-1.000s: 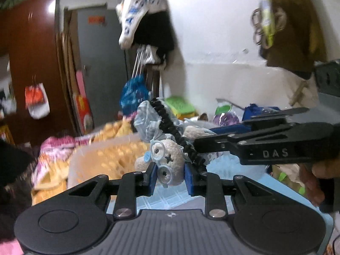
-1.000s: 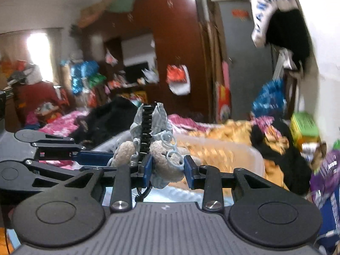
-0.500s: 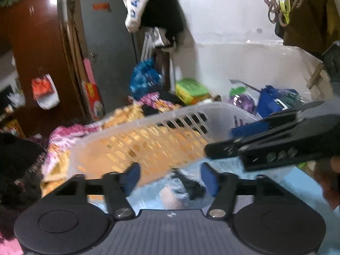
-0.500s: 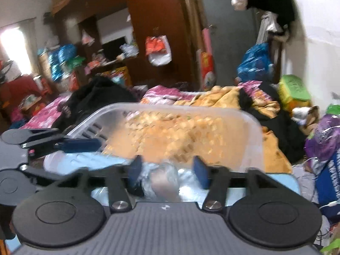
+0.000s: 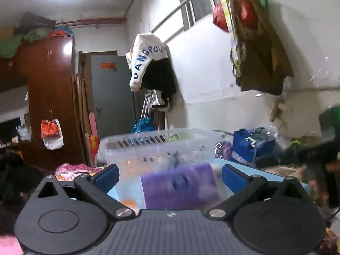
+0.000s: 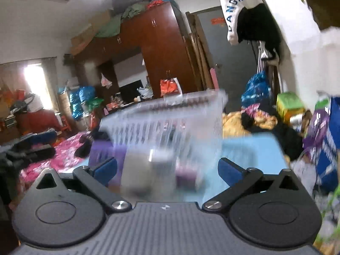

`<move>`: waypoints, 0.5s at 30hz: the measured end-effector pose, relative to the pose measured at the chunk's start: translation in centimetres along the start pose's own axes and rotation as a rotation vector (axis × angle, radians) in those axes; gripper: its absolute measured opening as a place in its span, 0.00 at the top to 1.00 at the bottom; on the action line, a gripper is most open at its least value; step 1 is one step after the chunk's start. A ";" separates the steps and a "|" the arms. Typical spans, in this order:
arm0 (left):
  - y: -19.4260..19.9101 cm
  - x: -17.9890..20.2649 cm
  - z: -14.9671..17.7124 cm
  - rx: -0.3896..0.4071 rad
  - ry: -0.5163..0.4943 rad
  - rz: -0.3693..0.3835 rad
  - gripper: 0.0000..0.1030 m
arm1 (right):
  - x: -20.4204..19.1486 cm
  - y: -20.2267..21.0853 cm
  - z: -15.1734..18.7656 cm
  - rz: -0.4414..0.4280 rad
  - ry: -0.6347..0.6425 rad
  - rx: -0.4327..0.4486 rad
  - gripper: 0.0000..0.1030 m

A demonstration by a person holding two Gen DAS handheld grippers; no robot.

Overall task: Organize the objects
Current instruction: 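Grasp the white medicine box with the right tool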

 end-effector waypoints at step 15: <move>-1.7 4.0 8.7 -0.123 -0.005 0.187 0.31 | -4.1 -1.3 3.7 -0.061 0.222 0.041 0.00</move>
Point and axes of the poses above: each gripper's, at about its wrist camera, not at the fingertips, and y roughly against the way its jaws point, x to its right, z to its underside, the point moved 6 cm from there along -y, roughly the way its jaws point, and after that the axes turned 7 degrees about z, right-handed, at the moved point
